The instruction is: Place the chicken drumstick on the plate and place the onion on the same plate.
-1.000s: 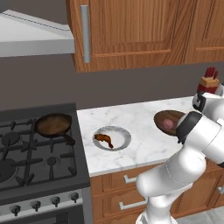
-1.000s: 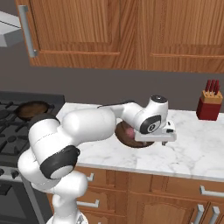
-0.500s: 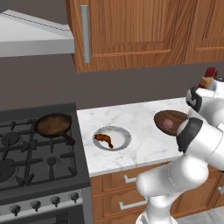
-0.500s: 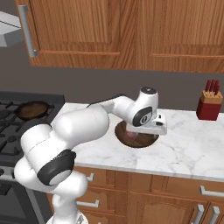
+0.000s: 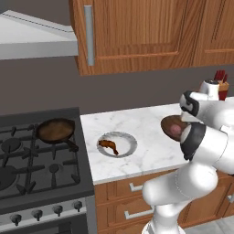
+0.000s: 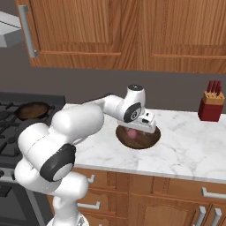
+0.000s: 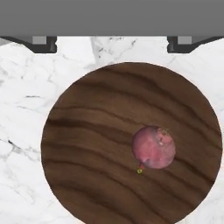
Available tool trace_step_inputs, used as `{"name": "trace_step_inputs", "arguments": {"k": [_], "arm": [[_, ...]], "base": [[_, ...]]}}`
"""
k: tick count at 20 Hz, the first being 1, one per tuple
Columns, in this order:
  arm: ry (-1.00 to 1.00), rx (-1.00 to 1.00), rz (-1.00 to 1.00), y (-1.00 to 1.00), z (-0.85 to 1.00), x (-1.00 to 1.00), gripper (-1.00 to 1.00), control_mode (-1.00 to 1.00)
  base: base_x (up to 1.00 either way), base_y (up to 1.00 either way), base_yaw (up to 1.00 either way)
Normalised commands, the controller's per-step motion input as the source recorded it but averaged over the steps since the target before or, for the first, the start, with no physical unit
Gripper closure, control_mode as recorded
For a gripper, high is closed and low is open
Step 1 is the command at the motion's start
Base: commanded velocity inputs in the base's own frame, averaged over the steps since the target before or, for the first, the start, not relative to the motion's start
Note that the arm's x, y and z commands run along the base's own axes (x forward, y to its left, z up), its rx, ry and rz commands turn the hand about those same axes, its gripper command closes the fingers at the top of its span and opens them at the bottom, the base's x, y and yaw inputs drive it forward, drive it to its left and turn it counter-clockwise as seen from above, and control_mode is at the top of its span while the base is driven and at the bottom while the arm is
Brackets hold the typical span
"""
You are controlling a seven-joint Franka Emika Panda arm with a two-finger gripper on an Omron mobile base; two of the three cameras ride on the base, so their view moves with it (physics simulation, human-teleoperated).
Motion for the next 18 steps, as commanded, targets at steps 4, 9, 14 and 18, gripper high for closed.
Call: {"name": "trace_step_inputs", "arguments": {"k": [4,9,14,18], "arm": [[0.00,0.02,-0.16,0.11,-0.22,0.39,-1.00,-1.00],[0.00,0.05,-0.09,0.17,-0.32,0.34,-1.00,-1.00],[0.01,0.09,-0.03,0.02,-0.18,0.34,-1.00,-1.00],[0.04,0.01,0.00,0.00,-0.05,0.29,-1.00,-1.00]], "base": [[0.00,0.00,0.00],[0.00,0.00,0.00],[0.00,0.00,0.00],[0.00,0.00,0.00]]}}
